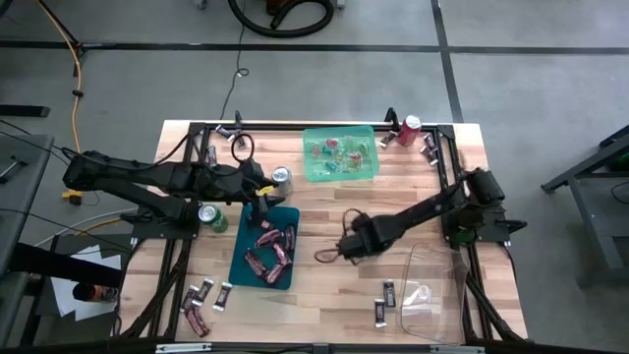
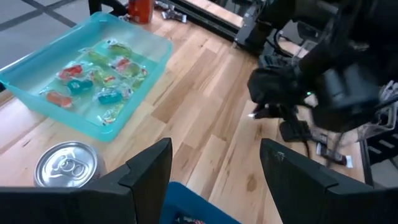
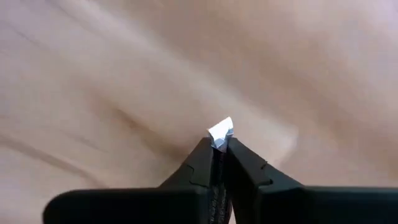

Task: Organize candy in baskets
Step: Put the dark brown chocolate into the blue bin

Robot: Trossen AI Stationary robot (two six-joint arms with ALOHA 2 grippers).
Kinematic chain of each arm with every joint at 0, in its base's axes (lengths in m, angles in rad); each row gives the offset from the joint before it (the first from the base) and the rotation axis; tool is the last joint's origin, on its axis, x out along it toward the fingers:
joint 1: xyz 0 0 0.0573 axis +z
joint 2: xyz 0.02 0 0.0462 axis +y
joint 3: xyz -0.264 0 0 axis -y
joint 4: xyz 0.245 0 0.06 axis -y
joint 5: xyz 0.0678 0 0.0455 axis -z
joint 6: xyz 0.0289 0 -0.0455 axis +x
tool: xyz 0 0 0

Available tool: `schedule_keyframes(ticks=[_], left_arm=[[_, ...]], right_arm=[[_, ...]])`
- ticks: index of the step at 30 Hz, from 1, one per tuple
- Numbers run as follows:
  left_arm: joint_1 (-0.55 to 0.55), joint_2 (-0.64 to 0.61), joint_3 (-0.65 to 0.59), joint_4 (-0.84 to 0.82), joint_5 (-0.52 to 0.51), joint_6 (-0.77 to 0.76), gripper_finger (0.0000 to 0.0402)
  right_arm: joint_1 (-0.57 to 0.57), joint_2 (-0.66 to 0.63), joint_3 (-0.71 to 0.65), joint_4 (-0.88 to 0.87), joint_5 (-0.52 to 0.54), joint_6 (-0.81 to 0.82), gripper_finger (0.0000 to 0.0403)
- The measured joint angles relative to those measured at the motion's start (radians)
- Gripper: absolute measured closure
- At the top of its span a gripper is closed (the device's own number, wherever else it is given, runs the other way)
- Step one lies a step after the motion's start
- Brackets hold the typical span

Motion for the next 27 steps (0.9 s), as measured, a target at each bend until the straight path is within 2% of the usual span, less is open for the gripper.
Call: schedule_keyframes(ticks=[3,7,11,14,20,27], left_arm=[[0.0,-0.001,0.013,0.001,-0.011,-0.007,0.0172],[0.0,-0.001,0.023,0.007,-0.044,-0.015,0.0172],[0.0,-0.001,0.023,0.03,-0.062,-0.027,0.0172],[0.0,-0.001,0.023,0.041,-0.064,-0.033,0.0172],[0.0,-0.001,0.023,0.05,-0.092,-0.035,0.0172],[0.0,-0.001,0.023,0.05,-0.093,-0.051,0.0172]], right_arm=[[-0.015,-0.072,0.074,-0.053,0.043,-0.084,0.038],[-0.001,-0.186,0.158,-0.075,0.089,-0.238,0.0396],[0.078,-0.303,0.18,-0.138,0.043,-0.293,0.0391],[0.161,-0.389,0.149,-0.204,-0.002,-0.193,0.0391],[0.357,-0.481,-0.011,-0.227,-0.094,0.204,0.039],[0.495,-0.484,-0.178,-0.16,-0.268,0.552,0.0371]])
